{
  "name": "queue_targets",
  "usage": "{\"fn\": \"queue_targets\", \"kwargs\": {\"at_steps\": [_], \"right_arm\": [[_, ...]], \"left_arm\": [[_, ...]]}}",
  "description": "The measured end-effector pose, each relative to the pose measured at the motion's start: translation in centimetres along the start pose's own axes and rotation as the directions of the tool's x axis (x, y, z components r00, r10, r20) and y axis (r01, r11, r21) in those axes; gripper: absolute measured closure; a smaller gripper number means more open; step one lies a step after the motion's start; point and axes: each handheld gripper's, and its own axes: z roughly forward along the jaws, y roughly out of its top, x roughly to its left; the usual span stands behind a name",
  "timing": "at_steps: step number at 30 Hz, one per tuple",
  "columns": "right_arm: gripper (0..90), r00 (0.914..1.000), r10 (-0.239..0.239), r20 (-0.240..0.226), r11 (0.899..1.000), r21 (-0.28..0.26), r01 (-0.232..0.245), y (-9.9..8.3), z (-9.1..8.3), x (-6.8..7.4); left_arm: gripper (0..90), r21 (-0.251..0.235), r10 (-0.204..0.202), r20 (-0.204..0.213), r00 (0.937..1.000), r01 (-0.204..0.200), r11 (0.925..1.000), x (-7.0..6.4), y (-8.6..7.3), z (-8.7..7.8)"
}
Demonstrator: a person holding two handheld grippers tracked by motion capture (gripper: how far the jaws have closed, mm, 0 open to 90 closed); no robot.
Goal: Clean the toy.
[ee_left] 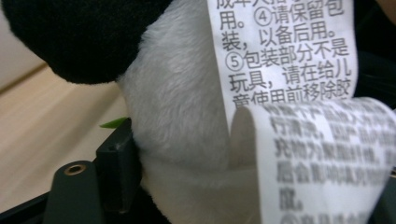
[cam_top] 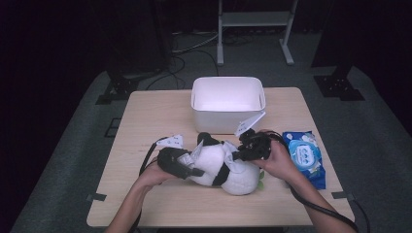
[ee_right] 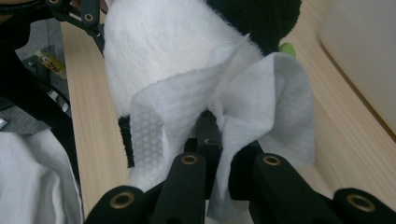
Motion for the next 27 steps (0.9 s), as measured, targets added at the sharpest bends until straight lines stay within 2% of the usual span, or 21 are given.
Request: {"fn": "queue_targets", "kwargs": {"at_steps": [1, 2, 5, 6, 7, 8, 9, 10, 11, 12, 13, 14, 15, 18, 19, 24, 25, 27], "right_arm": [[85.6, 0.9999, 0.014, 0.009, 1.0, -0.016, -0.014, -0.1, -0.3, 0.1], [85.6, 0.9999, 0.014, 0.009, 1.0, -0.016, -0.014, -0.1, -0.3, 0.1], [85.6, 0.9998, 0.019, 0.009, 0.998, -0.058, -0.019, -0.5, -1.2, 0.0], [85.6, 0.9997, 0.024, 0.003, 0.997, -0.068, -0.024, -0.5, -1.4, -0.1], [85.7, 0.9995, 0.031, -0.008, 0.994, -0.104, -0.031, -0.8, -1.7, -0.1], [85.7, 0.9995, 0.031, -0.008, 0.994, -0.104, -0.031, -0.8, -1.7, -0.1], [85.8, 0.9991, 0.034, -0.025, 0.991, -0.127, -0.037, -0.9, -1.8, -0.1], [85.8, 0.9991, 0.034, -0.025, 0.991, -0.127, -0.037, -0.9, -1.8, -0.1], [85.7, 0.9982, 0.035, -0.05, 0.989, -0.145, -0.042, -1.1, -1.8, 0.1], [85.7, 0.9982, 0.035, -0.05, 0.989, -0.145, -0.042, -1.1, -1.8, 0.1], [85.6, 0.9957, 0.027, -0.089, 0.99, -0.136, -0.039, -1.4, -1.6, 0.3], [85.6, 0.9957, 0.027, -0.089, 0.99, -0.136, -0.039, -1.4, -1.6, 0.3], [85.4, 0.9957, 0.025, -0.089, 0.994, -0.105, -0.034, -1.7, -1.4, 0.6], [85.5, 0.9957, 0.029, -0.088, 0.994, -0.104, -0.038, -2.0, -1.6, 0.5], [85.5, 0.996, 0.037, -0.081, 0.992, -0.117, -0.047, -2.4, -2.4, 0.3], [85.5, 0.997, 0.051, -0.058, 0.988, -0.142, -0.059, -2.6, -4.0, 0.2], [85.5, 0.9977, 0.047, -0.048, 0.986, -0.155, -0.054, -2.4, -4.7, 0.2], [85.5, 0.9987, 0.038, -0.035, 0.986, -0.161, -0.043, -2.0, -5.4, 0.4]], "left_arm": [[25.6, 0.011, 0.027, -0.019, 0.9994, -0.027, 0.9996, -0.3, 0.9, -0.3], [26.2, 0.011, 0.027, -0.019, 0.9994, -0.027, 0.9996, -0.3, 0.9, -0.3], [27.0, 0.025, 0.073, -0.053, 0.9959, -0.072, 0.9971, -0.7, 2.6, -1.1], [27.3, 0.04, 0.099, -0.072, 0.9925, -0.096, 0.9946, -0.9, 3.5, -1.5], [27.3, 0.055, 0.122, -0.097, 0.9878, -0.117, 0.9916, -1.3, 4.6, -2.0], [27.3, 0.055, 0.122, -0.097, 0.9878, -0.117, 0.9916, -1.3, 4.6, -2.0], [27.3, 0.077, 0.155, -0.12, 0.9806, -0.146, 0.9862, -1.6, 5.7, -2.4], [27.3, 0.077, 0.155, -0.12, 0.9806, -0.146, 0.9862, -1.6, 5.7, -2.4], [27.3, 0.08, 0.169, -0.136, 0.9762, -0.159, 0.984, -2.0, 6.7, -2.9], [27.3, 0.08, 0.169, -0.136, 0.9762, -0.159, 0.984, -2.0, 6.7, -2.9], [27.4, 0.089, 0.186, -0.142, 0.9722, -0.175, 0.9806, -2.3, 7.4, -3.0], [27.4, 0.089, 0.186, -0.142, 0.9722, -0.175, 0.9806, -2.3, 7.4, -3.0], [27.4, 0.108, 0.211, -0.14, 0.9673, -0.197, 0.9744, -2.7, 7.6, -2.7], [27.3, 0.098, 0.217, -0.145, 0.9655, -0.204, 0.9741, -3.1, 7.7, -2.4], [27.3, 0.096, 0.226, -0.142, 0.9637, -0.214, 0.9721, -3.4, 7.8, -2.1], [27.3, 0.093, 0.236, -0.135, 0.9623, -0.225, 0.9699, -3.8, 8.0, -1.5], [27.2, 0.1, 0.25, -0.129, 0.9596, -0.238, 0.966, -4.0, 8.2, -1.2], [27.3, 0.101, 0.258, -0.127, 0.9577, -0.247, 0.9638, -4.4, 8.4, -0.9]]}}
